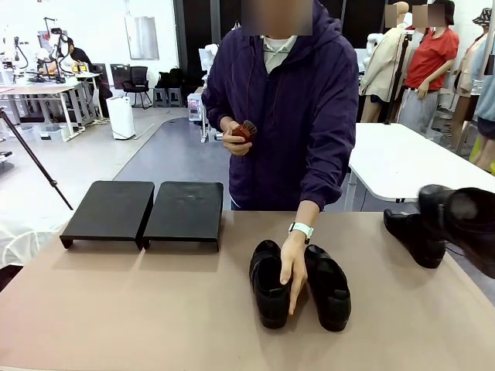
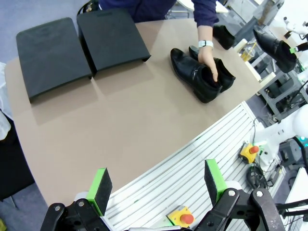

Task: Organize the shoes by placing them on the stand.
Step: Pick up one Shoe and place it in the middle of the table.

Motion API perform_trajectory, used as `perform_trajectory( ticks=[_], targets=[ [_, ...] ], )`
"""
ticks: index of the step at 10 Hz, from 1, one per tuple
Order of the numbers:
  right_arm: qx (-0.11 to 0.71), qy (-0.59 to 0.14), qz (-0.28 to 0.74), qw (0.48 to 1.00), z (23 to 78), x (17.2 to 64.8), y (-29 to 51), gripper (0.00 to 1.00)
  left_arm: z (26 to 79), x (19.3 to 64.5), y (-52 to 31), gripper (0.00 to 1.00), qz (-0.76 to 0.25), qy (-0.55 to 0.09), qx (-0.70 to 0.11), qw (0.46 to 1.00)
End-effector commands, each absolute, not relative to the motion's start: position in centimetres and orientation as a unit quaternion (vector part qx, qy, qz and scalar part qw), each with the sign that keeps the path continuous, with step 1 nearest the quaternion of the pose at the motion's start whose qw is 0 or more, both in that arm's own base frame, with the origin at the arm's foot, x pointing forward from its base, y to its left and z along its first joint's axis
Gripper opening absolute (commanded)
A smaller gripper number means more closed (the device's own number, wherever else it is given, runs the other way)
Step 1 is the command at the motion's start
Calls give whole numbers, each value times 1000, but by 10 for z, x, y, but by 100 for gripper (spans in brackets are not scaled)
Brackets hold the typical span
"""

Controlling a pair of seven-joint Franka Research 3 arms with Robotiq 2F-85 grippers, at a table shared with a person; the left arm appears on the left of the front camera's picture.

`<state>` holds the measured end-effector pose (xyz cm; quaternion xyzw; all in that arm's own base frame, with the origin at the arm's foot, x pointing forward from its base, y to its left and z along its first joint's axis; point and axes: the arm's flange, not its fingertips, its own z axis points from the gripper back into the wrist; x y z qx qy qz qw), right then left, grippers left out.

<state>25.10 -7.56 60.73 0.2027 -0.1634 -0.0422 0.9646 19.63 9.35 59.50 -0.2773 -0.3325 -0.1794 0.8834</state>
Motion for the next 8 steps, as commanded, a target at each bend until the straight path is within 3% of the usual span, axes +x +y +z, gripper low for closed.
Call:
perform_trajectory(
  ticks=[1,8],
  targets=[
    [209,-171,-61,961,607,245,-71,0,595,195,94,100,-187,-336,-284,879],
    [221,-190,-50,955,610,245,-60,0,595,195,94,100,-187,-336,-284,879]
  ],
)
